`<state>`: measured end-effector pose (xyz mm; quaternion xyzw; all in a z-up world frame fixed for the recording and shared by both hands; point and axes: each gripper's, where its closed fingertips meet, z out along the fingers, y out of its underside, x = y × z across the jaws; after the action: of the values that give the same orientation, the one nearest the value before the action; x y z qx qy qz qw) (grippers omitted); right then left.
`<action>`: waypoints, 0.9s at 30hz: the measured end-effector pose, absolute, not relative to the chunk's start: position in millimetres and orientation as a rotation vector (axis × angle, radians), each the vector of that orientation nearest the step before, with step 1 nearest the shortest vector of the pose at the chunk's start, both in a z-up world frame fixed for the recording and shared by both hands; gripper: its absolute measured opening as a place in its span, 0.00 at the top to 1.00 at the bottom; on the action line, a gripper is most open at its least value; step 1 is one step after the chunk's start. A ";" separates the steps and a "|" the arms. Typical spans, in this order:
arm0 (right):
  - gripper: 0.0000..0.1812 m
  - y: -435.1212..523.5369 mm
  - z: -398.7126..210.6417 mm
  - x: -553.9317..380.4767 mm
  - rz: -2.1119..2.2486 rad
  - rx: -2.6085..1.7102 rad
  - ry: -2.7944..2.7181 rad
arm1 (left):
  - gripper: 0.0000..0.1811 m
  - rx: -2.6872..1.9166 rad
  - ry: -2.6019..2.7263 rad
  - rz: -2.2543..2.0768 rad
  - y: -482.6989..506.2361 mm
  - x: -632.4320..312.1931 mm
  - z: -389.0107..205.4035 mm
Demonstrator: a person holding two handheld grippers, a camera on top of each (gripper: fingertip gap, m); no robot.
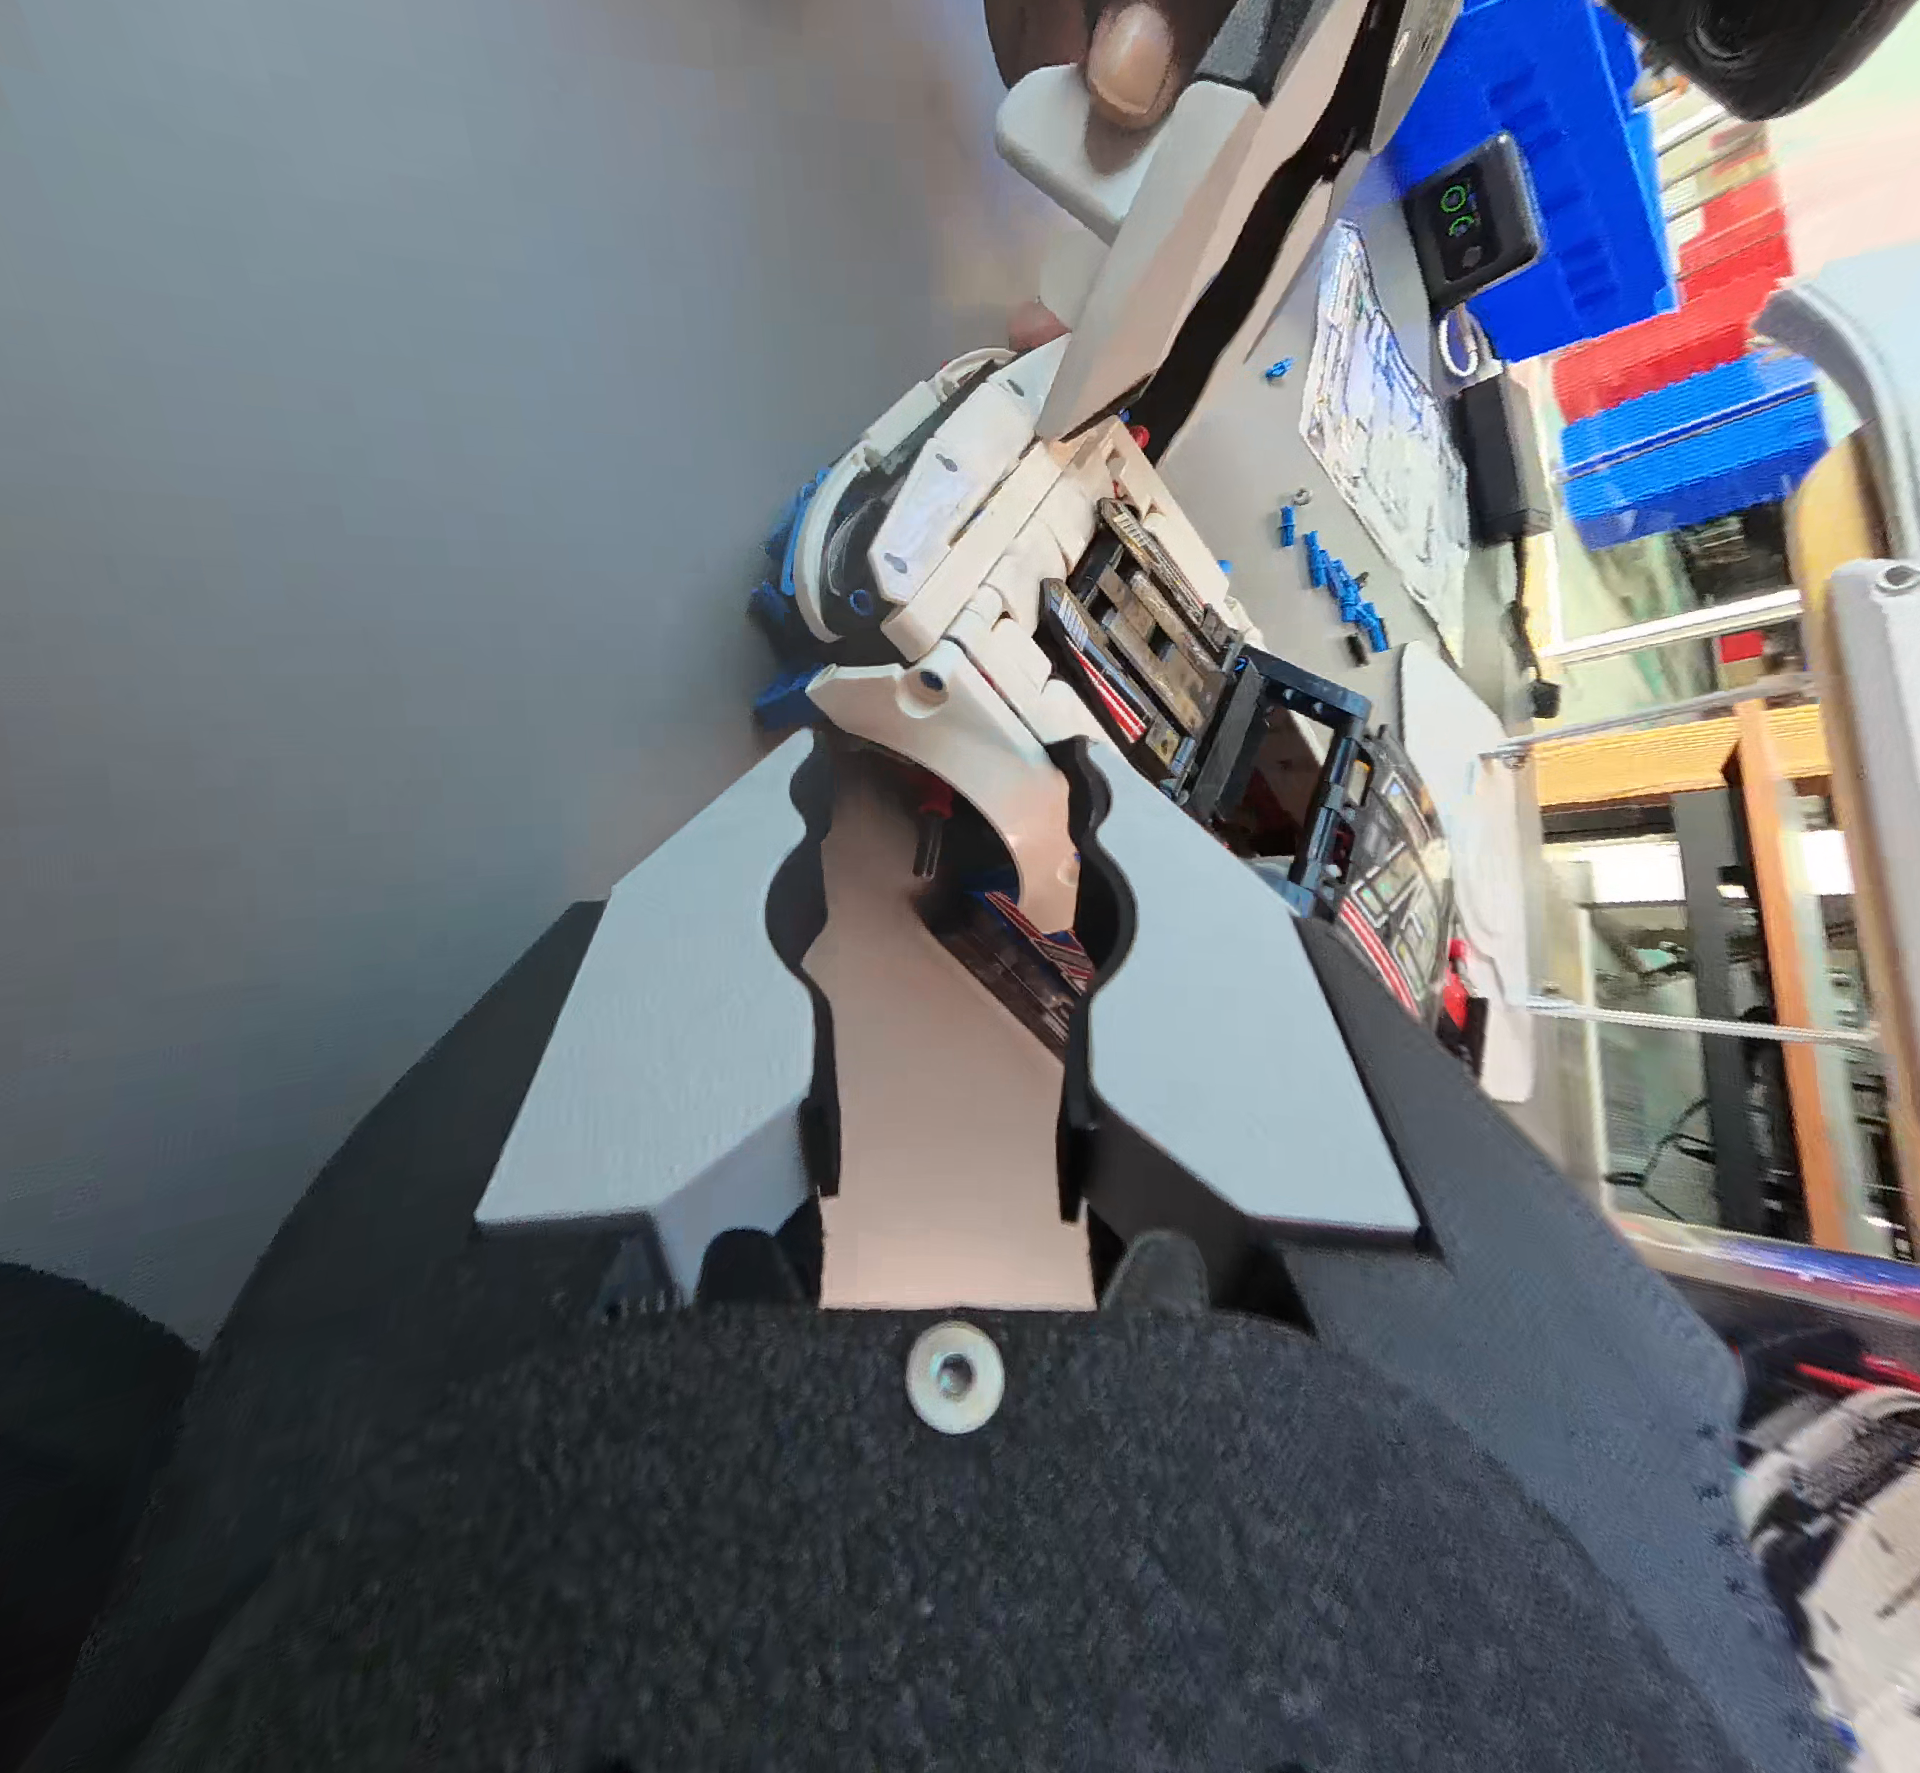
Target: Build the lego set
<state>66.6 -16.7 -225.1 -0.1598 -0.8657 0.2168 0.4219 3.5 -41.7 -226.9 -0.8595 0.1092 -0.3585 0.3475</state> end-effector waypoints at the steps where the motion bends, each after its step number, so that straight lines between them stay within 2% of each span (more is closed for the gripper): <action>1: 0.75 -18.4 -224.6 68.0 0.582 -0.416 -2.186 | 0.79 -2.228 0.284 -0.936 -42.0 3.9 -226.8; 8: 0.72 -30.5 -212.8 76.1 1.125 -0.835 -2.333 | 0.79 -2.223 0.293 -0.970 -44.7 5.9 -227.1; 12: 0.70 -31.7 -199.7 74.6 1.535 -1.150 -2.248 | 0.79 -2.218 0.287 -0.984 -45.5 5.1 -226.7; 17: 0.69 -30.1 -190.7 70.8 1.774 -1.313 -2.132 | 0.79 -2.209 0.282 -1.007 -46.0 4.2 -226.2; 21: 0.69 -28.1 -184.7 67.3 1.947 -1.424 -1.989 | 0.79 -2.207 0.280 -1.009 -46.2 3.4 -225.7; 24: 0.73 -12.2 -145.6 56.6 2.252 -1.460 -1.614 | 0.80 -2.215 0.294 -0.990 -46.9 3.6 -226.7; 27: 0.72 -18.2 -151.9 60.2 2.066 -1.386 -1.756 | 0.80 -2.215 0.292 -0.993 -47.3 2.7 -226.4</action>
<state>60.2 -18.2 -151.9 -0.4547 -0.5759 0.6777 0.0480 2.7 -47.3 -226.4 -0.8515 0.1124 -0.3818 0.3413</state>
